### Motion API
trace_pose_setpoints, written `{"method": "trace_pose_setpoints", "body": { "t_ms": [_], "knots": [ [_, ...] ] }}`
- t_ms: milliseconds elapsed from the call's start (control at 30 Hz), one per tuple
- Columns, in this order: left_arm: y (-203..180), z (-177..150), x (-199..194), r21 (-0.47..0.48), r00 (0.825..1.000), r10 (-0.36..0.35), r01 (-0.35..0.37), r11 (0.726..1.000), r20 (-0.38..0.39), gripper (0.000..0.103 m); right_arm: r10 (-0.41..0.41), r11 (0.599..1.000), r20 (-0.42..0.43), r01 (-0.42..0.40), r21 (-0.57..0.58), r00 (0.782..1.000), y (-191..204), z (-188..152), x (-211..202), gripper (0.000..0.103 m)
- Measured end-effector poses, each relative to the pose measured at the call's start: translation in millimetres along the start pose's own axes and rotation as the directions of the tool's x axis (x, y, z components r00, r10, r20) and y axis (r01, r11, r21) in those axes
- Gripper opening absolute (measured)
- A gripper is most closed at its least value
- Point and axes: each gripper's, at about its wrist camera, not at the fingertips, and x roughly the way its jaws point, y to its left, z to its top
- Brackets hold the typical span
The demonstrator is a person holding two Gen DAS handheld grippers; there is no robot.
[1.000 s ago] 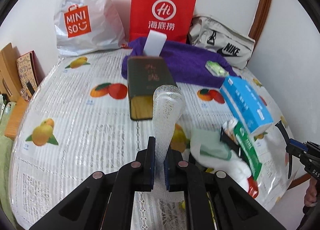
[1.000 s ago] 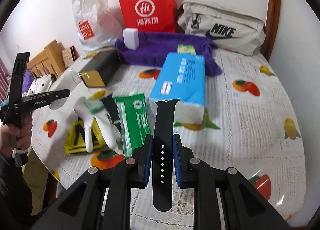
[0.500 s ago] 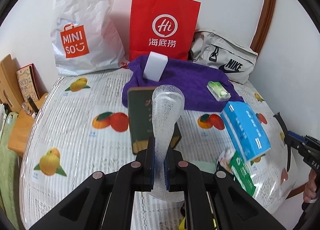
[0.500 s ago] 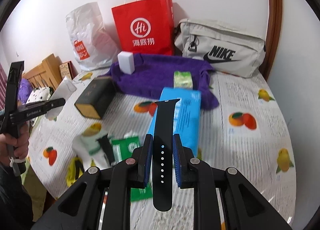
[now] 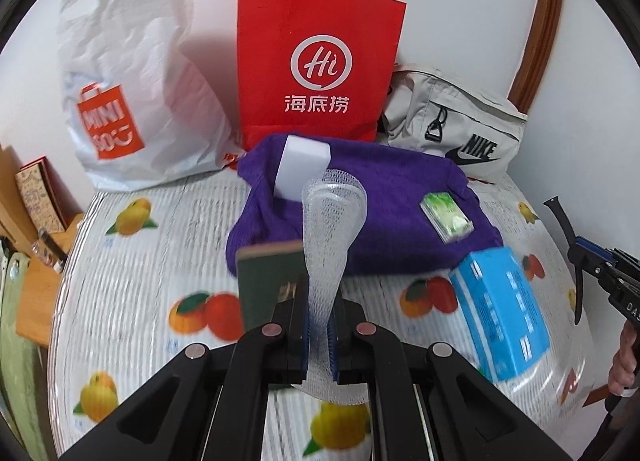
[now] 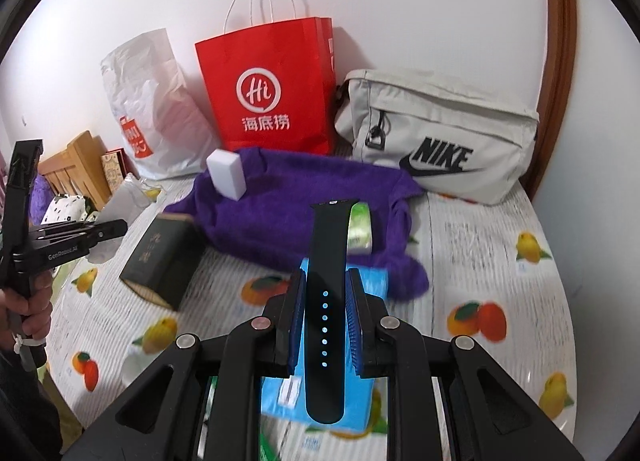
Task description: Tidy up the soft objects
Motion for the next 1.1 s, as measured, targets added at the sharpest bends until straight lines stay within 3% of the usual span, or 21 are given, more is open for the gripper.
{"method": "trace_pose_setpoints", "body": {
  "t_ms": [233, 600, 1100],
  "knots": [
    [-1, 36, 43, 0.028, 0.999, 0.013, -0.012, 1.000, -0.034, 0.008, -0.012, 1.000, -0.014, 0.012, -0.008, 1.000, -6, 26, 34, 0.020],
    [5, 64, 104, 0.005, 0.994, 0.009, -0.009, 1.000, -0.113, 0.008, -0.036, 0.999, -0.077, 0.036, -0.010, 0.996, -22, 56, 107, 0.020],
    [7, 86, 157, 0.013, 0.987, 0.020, -0.018, 1.000, -0.160, 0.008, -0.016, 0.999, -0.170, 0.008, -0.048, 0.985, -19, 65, 172, 0.020]
  ]
}}
